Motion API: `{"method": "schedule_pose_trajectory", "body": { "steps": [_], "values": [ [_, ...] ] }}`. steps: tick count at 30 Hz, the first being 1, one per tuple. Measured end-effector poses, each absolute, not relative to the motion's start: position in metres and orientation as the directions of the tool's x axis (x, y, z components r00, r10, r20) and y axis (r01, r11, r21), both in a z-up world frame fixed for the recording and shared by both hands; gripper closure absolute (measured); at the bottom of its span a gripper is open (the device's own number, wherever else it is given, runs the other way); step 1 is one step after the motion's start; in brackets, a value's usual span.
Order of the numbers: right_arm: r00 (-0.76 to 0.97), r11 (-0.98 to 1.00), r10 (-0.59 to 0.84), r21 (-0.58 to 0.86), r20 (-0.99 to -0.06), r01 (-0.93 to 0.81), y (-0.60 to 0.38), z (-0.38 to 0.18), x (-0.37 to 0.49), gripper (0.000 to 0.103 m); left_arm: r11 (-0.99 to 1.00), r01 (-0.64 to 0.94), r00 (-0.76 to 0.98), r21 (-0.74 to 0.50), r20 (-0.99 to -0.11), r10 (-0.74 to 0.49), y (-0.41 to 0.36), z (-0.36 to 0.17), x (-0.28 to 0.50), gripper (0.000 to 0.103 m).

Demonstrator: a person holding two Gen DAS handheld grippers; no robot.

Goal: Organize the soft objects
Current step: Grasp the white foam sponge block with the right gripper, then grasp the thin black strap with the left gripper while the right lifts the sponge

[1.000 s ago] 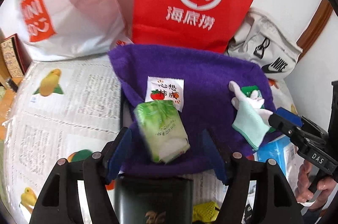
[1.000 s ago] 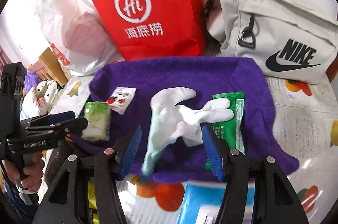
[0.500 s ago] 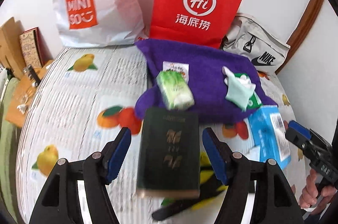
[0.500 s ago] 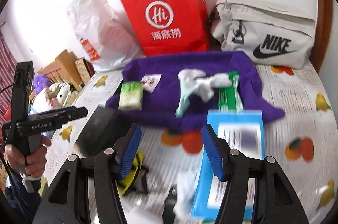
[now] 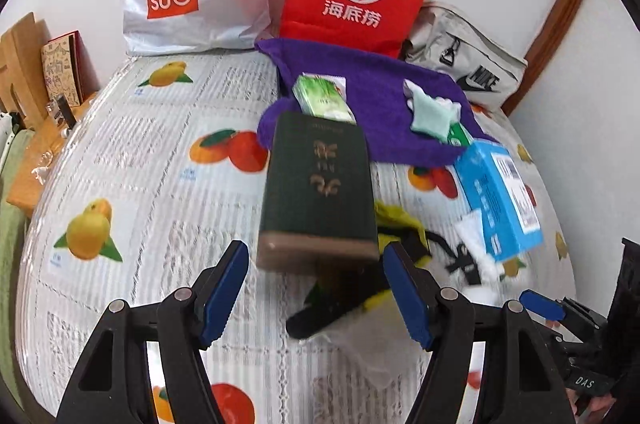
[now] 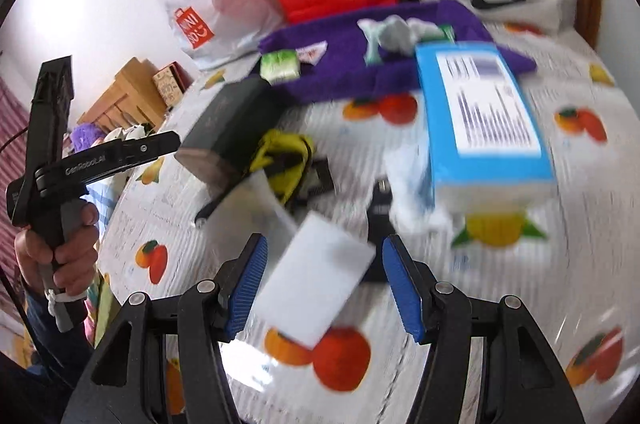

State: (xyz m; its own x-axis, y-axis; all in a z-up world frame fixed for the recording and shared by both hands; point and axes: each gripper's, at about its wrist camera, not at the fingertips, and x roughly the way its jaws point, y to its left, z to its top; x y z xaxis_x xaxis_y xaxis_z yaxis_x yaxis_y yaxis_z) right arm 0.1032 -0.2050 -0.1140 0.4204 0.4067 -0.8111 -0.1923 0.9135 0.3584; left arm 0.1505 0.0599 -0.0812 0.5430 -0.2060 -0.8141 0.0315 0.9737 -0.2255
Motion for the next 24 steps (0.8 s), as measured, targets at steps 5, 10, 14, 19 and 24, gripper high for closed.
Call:
{"method": "schedule_pose_trajectory", "body": {
  "steps": [5, 10, 14, 19, 24],
  "values": [
    [0.38, 0.912, 0.407, 0.39, -0.831, -0.125, -0.202, -0.128, 0.094, 0.042, 0.972, 0.053, 0.53, -0.229, -0.818, -0.222, 0.061, -0.095, 0.137, 0.035],
    [0.362, 0.909, 0.408, 0.41, -0.838, -0.073, -0.192, -0.134, 0.096, 0.041, 0.965, 0.079, 0.531, -0.249, -0.809, -0.252, 0.067, -0.103, 0.126, 0.035],
    [0.352, 0.912, 0.397, 0.408, -0.848, -0.048, -0.184, -0.141, 0.103, 0.04, 0.96, 0.117, 0.534, -0.253, -0.799, -0.276, 0.068, -0.106, 0.122, 0.035],
    [0.343, 0.916, 0.387, 0.399, -0.856, -0.037, -0.179, -0.152, 0.111, 0.042, 0.961, 0.151, 0.52, -0.234, -0.808, -0.278, 0.059, -0.114, 0.126, 0.035],
    [0.379, 0.916, 0.392, 0.392, -0.838, -0.081, -0.183, -0.146, 0.104, 0.046, 0.969, 0.157, 0.512, -0.192, -0.823, -0.246, 0.052, -0.126, 0.136, 0.036]
  ]
}}
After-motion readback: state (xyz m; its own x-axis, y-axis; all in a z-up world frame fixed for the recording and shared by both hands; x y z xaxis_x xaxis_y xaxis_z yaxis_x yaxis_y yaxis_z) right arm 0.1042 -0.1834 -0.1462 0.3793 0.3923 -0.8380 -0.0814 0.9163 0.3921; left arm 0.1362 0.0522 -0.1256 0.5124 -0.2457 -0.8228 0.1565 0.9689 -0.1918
